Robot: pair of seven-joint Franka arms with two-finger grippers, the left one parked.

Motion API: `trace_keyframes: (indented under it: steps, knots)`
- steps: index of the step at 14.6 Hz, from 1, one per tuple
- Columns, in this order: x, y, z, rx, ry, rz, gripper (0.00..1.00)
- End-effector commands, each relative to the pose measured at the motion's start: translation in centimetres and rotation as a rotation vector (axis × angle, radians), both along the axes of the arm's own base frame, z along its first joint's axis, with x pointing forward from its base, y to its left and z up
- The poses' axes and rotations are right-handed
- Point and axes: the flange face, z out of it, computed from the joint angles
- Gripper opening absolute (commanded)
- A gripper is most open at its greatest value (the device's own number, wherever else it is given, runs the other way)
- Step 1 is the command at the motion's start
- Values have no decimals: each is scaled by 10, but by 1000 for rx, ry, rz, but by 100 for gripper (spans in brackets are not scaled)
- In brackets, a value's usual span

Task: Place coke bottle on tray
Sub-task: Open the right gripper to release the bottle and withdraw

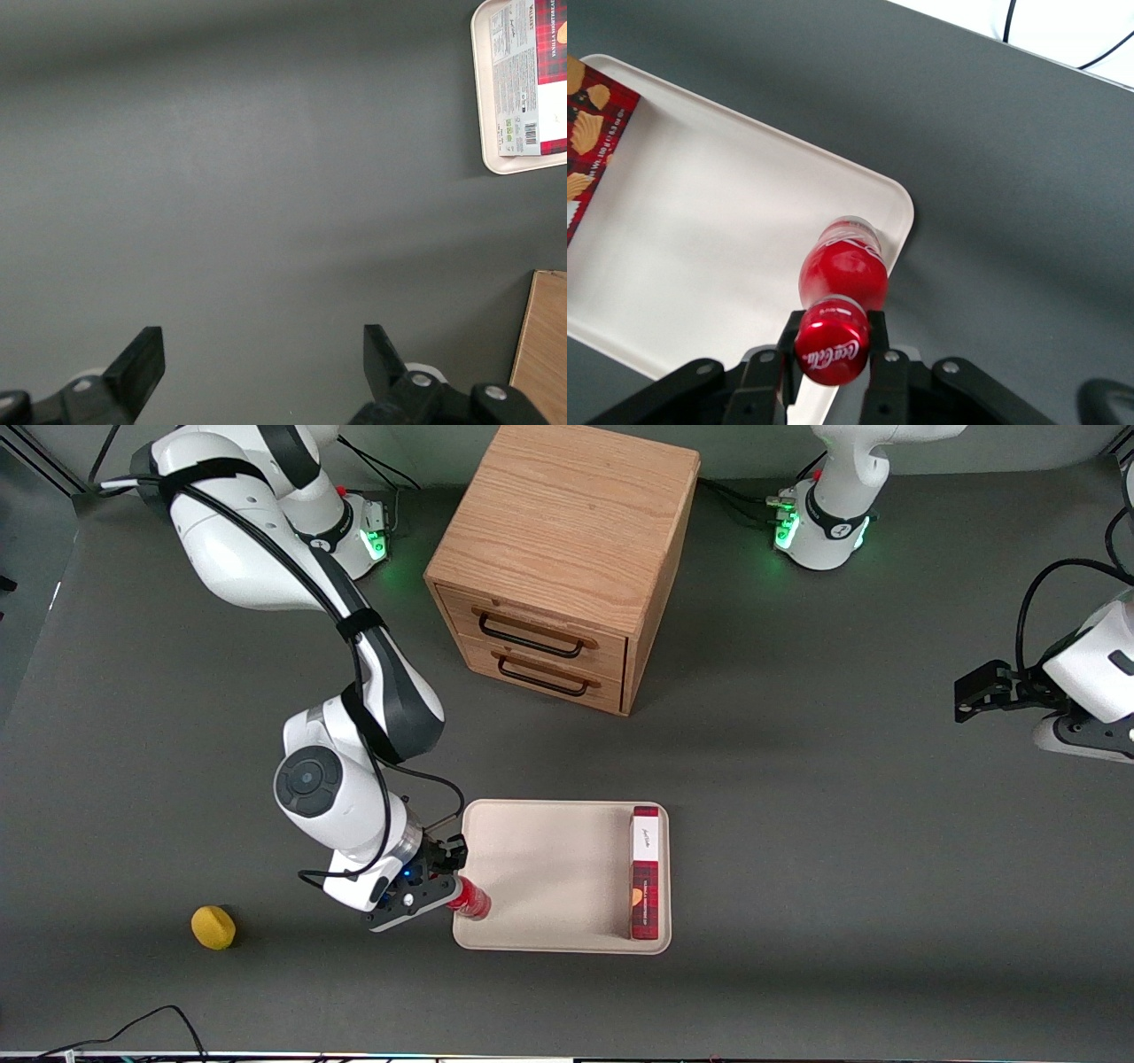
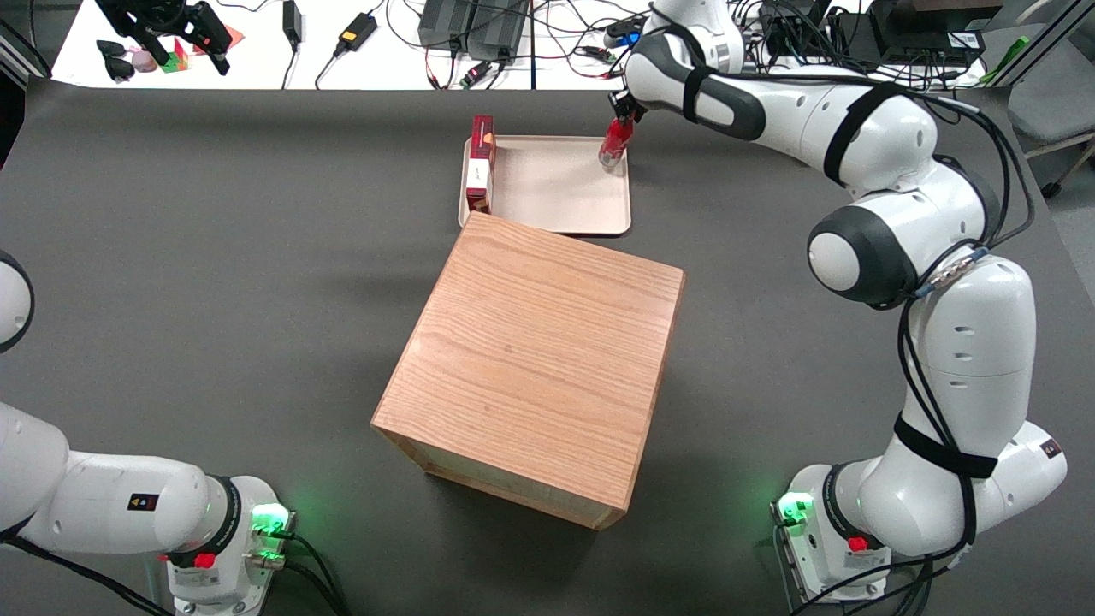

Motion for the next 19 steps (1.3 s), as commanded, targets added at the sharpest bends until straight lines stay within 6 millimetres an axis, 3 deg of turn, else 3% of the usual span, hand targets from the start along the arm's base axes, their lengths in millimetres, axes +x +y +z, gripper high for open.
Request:
trace_keyframes:
  steps: [1,2,3,4,6,7,9,10,12,15,17,19]
  knots:
    - [7,5,0,-10,-31,-3,0]
    - [8,6,-5,-4,-42,-2,0]
    - [5,13,-7,-2,-46,6,7]
    - [5,15,-8,-3,-47,10,20]
    - [4,15,-8,-2,-46,9,58]
    - [5,14,-8,-2,-46,6,65]
    - [5,13,-8,-1,-46,2,93]
    - [6,13,-6,1,-46,-2,100]
    - [7,7,9,3,-57,-9,100]
    - [-3,-7,48,-24,9,-21,100]
    - [-11,-54,81,-57,111,-86,100]
    - [-31,-125,120,-71,220,-200,100]
